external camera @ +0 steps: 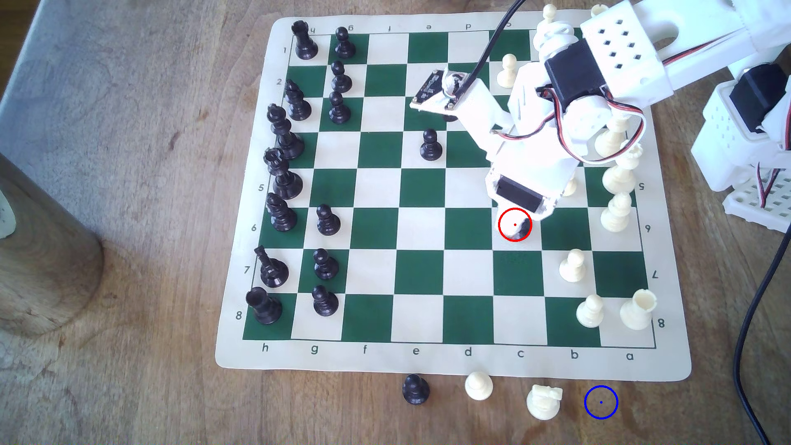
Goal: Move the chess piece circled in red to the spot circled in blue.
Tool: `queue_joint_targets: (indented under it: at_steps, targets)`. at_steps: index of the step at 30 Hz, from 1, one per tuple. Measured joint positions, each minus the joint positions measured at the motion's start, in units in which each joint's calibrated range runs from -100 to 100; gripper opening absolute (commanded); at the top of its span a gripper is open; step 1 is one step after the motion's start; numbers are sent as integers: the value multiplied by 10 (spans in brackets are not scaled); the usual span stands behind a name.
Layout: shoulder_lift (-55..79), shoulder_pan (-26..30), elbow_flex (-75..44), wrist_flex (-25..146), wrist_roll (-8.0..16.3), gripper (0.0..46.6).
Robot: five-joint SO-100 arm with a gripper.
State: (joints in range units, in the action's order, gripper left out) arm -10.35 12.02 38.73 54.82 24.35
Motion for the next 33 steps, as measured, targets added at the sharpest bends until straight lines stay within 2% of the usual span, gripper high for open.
queue_joint_targets:
  at_steps: [11,17,21,23,27,33]
  targets:
    - [-13,4,5,0,0,4]
    - [-110,22,11,61,2,4]
    - [-195,74,11,103,2,4]
    - [-214,136,11,110,2,4]
    - [-209,190,7,97,-1,4]
    - [-139,237,-49,74,-8,4]
